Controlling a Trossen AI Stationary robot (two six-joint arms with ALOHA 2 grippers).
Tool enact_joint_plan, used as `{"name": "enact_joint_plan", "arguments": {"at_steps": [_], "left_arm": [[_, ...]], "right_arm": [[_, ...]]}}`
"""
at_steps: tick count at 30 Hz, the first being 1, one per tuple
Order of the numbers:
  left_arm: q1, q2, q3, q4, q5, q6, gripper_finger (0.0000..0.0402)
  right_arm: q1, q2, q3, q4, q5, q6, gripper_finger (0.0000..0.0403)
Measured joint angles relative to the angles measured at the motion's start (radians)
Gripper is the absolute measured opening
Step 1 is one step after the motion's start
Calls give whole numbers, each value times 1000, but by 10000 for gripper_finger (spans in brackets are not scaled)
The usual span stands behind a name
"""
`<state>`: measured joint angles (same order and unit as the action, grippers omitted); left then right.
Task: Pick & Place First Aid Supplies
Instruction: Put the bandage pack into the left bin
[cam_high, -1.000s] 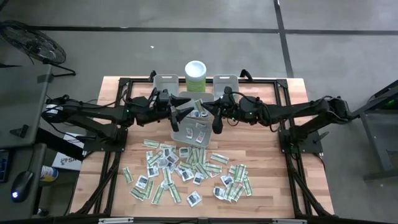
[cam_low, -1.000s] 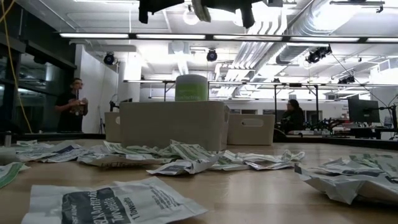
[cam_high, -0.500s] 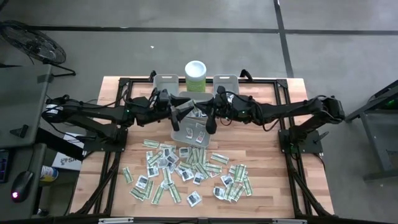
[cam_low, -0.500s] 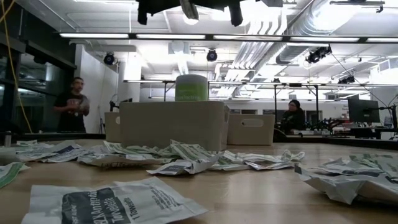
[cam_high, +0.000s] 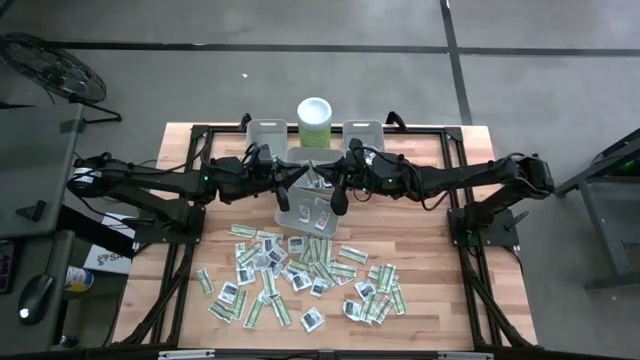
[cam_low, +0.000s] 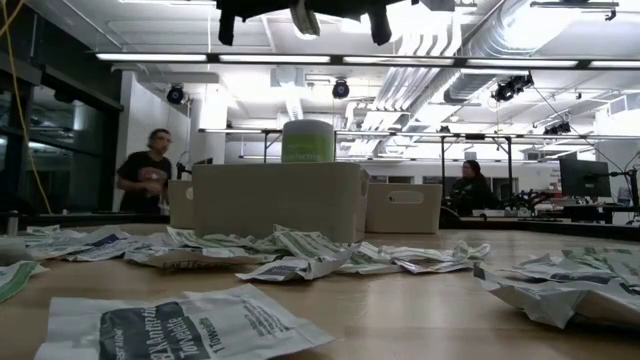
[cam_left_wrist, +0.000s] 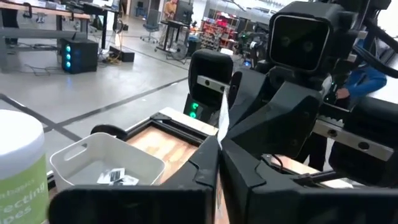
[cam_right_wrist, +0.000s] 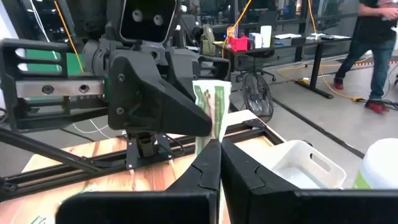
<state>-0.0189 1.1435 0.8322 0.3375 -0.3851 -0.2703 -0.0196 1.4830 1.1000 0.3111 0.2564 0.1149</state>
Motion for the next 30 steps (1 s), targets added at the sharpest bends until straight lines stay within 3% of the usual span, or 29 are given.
{"name": "enact_joint_plan", "arguments": {"at_steps": [10, 18, 23, 30], "left_arm": [[0, 0, 0, 2, -3, 3, 2], [0, -4, 0, -30, -25, 22, 1], [34, -53, 0, -194, -101, 5, 1], [262, -101, 0, -489, 97, -144, 0]], "right_arm": [[0, 0, -1, 0, 14, -10, 10], [-39, -9, -2, -25, -10, 92, 114], [-74, -49, -2, -131, 27, 166, 172], [-100, -78, -2, -218, 24, 182, 190]]}}
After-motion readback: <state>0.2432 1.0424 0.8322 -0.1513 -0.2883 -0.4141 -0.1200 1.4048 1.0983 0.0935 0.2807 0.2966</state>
